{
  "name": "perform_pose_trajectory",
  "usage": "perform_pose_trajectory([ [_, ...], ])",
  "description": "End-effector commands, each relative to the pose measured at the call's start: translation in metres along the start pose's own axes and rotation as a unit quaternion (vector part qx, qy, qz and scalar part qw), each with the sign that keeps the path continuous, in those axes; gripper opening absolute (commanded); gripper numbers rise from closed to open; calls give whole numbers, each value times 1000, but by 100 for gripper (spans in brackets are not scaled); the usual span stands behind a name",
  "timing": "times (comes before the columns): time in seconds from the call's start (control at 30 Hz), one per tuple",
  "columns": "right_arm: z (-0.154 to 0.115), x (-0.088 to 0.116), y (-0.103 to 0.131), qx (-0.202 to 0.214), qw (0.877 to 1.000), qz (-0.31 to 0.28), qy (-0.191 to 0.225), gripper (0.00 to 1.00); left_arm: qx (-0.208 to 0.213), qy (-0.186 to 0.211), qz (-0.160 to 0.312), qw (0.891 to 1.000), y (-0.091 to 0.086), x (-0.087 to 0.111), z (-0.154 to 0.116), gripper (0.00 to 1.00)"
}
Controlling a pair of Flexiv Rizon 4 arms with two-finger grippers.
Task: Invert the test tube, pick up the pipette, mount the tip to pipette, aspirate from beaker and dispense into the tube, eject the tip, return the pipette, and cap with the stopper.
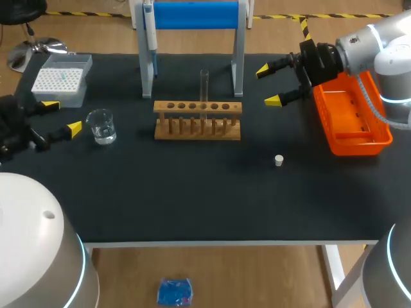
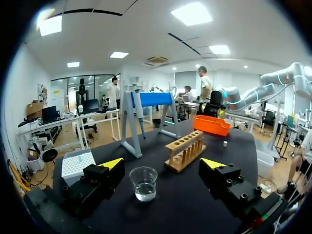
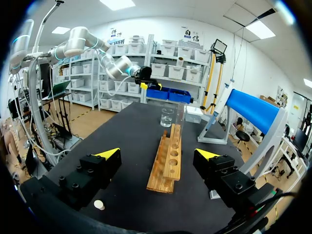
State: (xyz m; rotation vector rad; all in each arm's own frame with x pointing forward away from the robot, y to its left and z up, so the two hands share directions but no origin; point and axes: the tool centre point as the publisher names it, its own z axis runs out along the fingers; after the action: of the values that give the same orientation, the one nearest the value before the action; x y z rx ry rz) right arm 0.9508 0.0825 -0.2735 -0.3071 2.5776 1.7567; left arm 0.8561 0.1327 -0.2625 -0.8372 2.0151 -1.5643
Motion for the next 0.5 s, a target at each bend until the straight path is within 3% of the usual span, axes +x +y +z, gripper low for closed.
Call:
perform_pose_trajectory([
  [0.03, -1, 0, 0, 1, 1000, 0, 1, 100, 1, -19, 1, 1000, 0, 2, 1, 100],
  [0.43, -1, 0, 0, 1, 1000, 0, 1, 100, 1, -19, 1, 1000, 0, 2, 1, 100],
  [0.5, -1, 0, 0, 1, 1000, 0, 1, 100, -10, -44, -4, 999, 5, -15, 2, 100],
])
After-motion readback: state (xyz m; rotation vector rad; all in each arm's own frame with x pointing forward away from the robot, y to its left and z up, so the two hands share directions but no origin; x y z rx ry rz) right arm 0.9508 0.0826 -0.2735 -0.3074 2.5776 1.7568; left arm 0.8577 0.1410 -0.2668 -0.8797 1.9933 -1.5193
